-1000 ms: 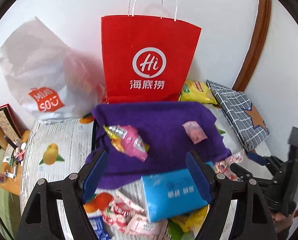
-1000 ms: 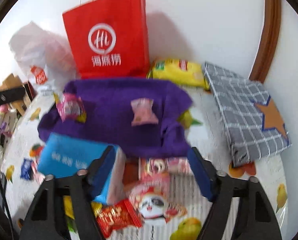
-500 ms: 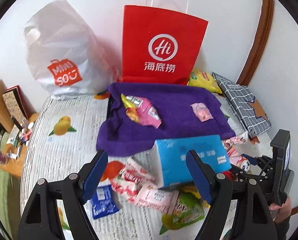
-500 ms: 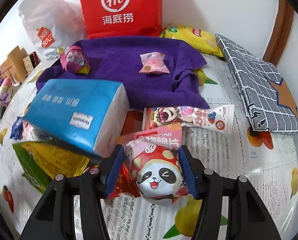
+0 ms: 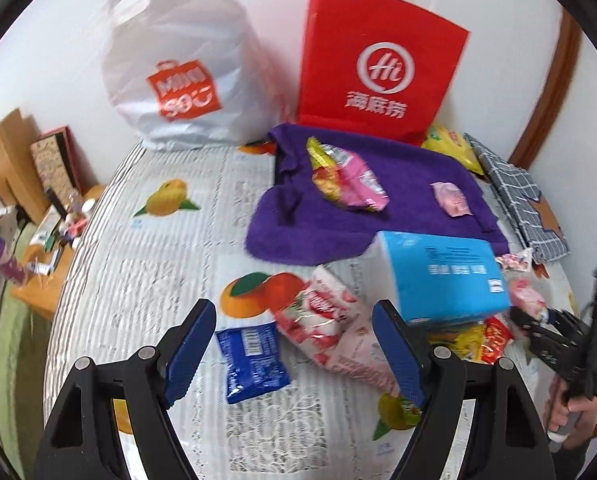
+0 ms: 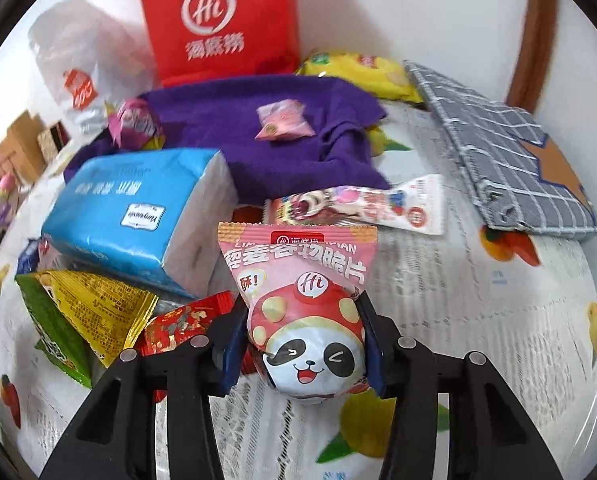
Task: Organize snacks
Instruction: 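Grasp the panda-print chip bag with the right tool while the left tool reaches toward the blue packet, then grasp the blue snack packet with the left tool while the right tool holds the panda bag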
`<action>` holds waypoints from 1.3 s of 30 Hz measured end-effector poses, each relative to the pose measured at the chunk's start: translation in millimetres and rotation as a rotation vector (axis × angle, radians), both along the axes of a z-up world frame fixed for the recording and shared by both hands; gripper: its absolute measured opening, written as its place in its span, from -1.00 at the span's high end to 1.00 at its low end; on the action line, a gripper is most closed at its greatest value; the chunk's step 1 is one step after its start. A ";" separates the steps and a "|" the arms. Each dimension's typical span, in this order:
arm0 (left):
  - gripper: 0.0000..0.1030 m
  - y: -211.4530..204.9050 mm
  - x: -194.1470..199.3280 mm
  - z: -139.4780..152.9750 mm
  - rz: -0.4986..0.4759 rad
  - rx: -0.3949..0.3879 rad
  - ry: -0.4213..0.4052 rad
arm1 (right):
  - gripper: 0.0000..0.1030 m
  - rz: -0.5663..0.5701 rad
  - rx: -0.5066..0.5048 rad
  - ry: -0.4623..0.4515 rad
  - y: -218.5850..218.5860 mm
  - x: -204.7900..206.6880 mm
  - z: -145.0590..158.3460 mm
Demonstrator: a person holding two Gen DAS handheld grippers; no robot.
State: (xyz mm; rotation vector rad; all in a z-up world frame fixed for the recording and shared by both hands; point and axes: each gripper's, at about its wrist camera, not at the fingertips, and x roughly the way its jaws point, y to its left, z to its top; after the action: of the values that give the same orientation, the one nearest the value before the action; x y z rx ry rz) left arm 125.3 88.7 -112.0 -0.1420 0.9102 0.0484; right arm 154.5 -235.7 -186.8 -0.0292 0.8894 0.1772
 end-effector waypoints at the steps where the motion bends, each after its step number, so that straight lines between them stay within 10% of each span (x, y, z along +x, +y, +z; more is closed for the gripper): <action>1: -0.54 4.6 0.5 -4.2 0.009 -0.012 0.006 | 0.06 -0.015 0.008 -0.013 -3.8 -3.7 0.9; 19: -0.50 17.1 20.2 -72.9 0.053 0.058 0.125 | 0.06 -0.061 -0.050 -0.036 -3.8 -13.6 -24.9; 25: 0.04 12.3 16.1 -79.6 0.033 0.059 0.094 | 0.06 -0.062 -0.024 -0.028 -7.8 -13.8 -26.7; 36: -0.38 5.8 -5.8 -87.0 0.020 0.102 0.032 | 0.05 -0.061 -0.025 -0.026 -7.6 -13.6 -27.0; 39: 0.01 4.5 -10.6 -86.5 0.016 0.106 0.010 | 0.05 -0.061 -0.022 -0.025 -7.2 -13.7 -26.9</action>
State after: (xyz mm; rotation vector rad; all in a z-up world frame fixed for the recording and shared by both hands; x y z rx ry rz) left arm 114.7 93.3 -198.5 -0.0500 0.9143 0.1119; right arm 140.8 -242.9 -213.8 -0.0250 0.8658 0.1096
